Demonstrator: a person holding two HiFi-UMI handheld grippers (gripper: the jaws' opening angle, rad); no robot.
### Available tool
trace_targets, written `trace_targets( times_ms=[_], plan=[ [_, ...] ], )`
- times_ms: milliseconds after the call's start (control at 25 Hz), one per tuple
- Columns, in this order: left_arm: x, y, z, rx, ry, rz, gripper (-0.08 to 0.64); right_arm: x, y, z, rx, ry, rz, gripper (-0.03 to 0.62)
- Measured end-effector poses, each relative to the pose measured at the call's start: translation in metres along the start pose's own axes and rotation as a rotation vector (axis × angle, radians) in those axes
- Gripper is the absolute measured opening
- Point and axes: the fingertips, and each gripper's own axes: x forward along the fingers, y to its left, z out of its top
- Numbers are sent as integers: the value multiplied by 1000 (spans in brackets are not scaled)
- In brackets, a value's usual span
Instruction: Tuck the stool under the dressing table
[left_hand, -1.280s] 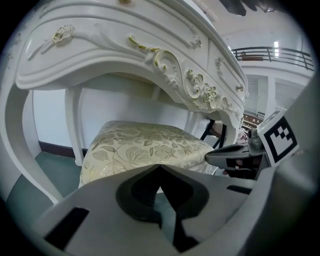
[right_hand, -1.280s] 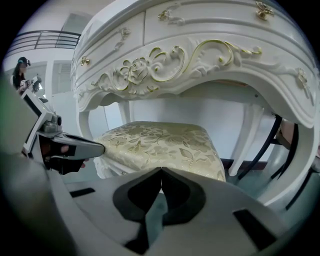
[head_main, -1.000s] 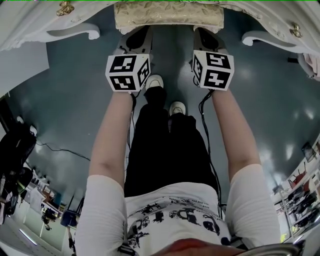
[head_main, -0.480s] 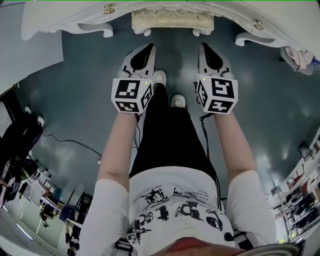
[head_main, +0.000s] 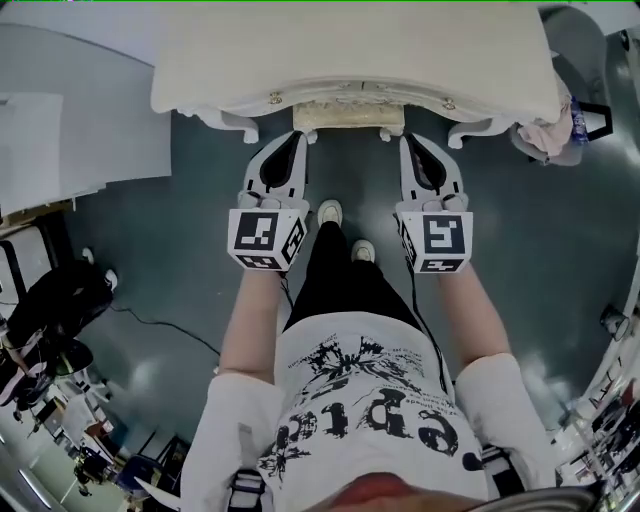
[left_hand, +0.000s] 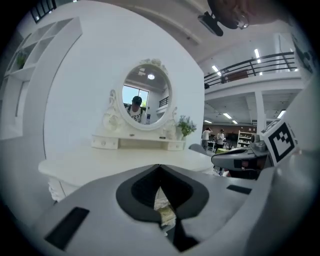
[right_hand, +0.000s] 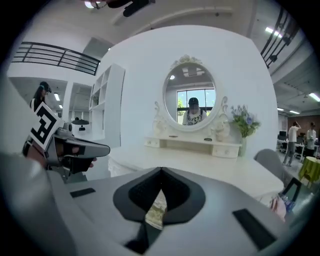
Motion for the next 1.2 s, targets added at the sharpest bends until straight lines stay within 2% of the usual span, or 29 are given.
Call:
trace_targets(
  times_ms=[240,440,560,720,960,1200],
  plan=[
    [-38,-22,107,37,-125,-23,20,-40,-5,98,-3,-122,-5,17],
    [-62,-36,177,94,-182,-46,20,-73,-9,163,-9,-191,-4,17],
    [-69,-42,209,131,-214,-61,20,-86,-13,187,-16,-216,-6,17],
    [-76,-39,230,151,-250,-65,20,-93,-17,203,-19,-238,-20,17],
    [-80,-30,236,119,-259,-48,20,-93,-13,213,-5,-254,-21,17],
    [-77,-30,243,137,-261,-71,20,-89,-7,221,-24,-260,-19,17]
  ],
)
